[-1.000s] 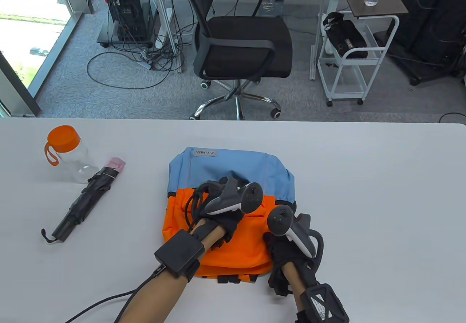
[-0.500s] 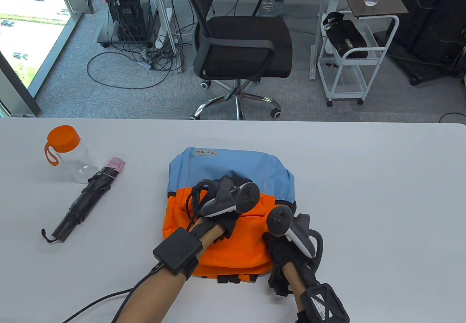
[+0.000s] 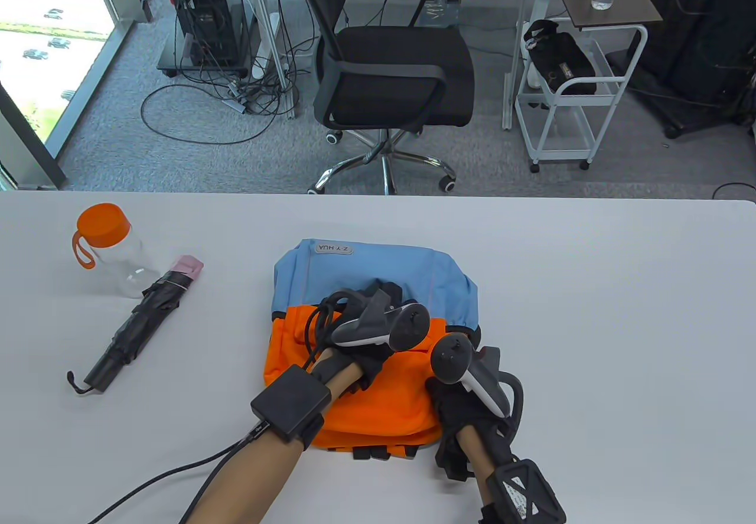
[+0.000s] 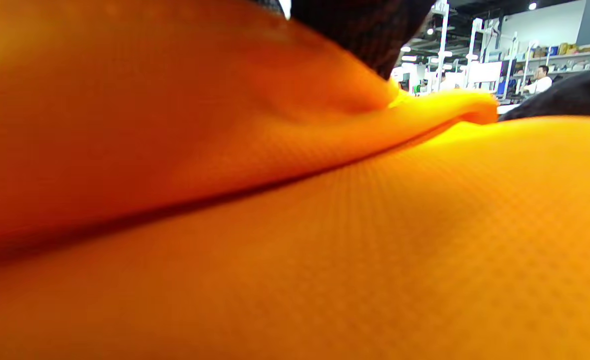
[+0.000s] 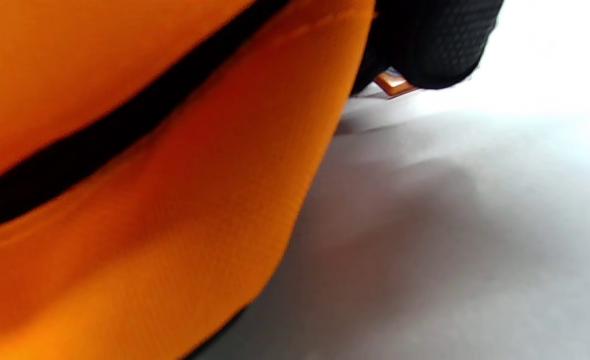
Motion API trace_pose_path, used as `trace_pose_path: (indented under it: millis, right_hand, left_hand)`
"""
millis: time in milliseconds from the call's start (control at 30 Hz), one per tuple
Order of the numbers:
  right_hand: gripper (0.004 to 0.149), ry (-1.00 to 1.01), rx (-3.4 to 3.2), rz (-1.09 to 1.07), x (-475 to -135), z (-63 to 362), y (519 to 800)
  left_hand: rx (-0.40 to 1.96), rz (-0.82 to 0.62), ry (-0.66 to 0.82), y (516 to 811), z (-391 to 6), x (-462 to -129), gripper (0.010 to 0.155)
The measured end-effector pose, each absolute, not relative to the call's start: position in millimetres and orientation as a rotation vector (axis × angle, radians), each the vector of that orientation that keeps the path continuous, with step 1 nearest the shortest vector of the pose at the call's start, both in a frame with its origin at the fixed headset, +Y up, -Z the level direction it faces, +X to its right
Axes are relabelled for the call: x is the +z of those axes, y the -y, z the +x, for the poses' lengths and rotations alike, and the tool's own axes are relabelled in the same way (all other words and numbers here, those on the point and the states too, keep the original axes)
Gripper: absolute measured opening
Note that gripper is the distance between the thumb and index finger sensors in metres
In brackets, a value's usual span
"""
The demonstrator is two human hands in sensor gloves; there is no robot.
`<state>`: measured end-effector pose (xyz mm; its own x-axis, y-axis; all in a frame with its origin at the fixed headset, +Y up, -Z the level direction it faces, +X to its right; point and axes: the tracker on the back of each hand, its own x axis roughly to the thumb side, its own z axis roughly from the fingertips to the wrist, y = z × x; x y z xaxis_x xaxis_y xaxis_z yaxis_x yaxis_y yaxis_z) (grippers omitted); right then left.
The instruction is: Pack school bag
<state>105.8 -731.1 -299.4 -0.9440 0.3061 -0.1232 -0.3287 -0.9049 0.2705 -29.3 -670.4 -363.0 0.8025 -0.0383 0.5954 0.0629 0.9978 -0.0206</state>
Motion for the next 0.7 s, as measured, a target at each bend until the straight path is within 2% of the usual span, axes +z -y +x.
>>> trace_pose_path:
  millis: [200,300,433,567,700]
  right_hand:
    - [0.081,-0.412,2.792,-0.112,-299.4,105.2,730.6]
    - [0.081,-0.413,2.787,-0.110,-299.9,104.9,730.8]
    - [0.080,-0.407,2.786,-0.108,-299.4,105.0,730.5]
    - [0.080,-0.412,2.801,-0.107,-299.3,104.0,731.3]
    - [0.080,-0.422,2.840,-0.098,-299.3,100.1,733.3]
  left_hand:
    - [-0.111,0.018,0.633,671.2,-26.9,-359.7,0.040]
    - [-0.097,-0.019,0.629,671.5,-29.6,-362.1,0.057]
    - [-0.045,-0.078,0.606,670.7,-27.3,-366.7,0.051]
    - [-0.148,-0.008,0.631,670.1,-20.1,-361.6,0.049]
    - [-0.049,-0.009,0.668,674.0,-25.3,-361.4,0.044]
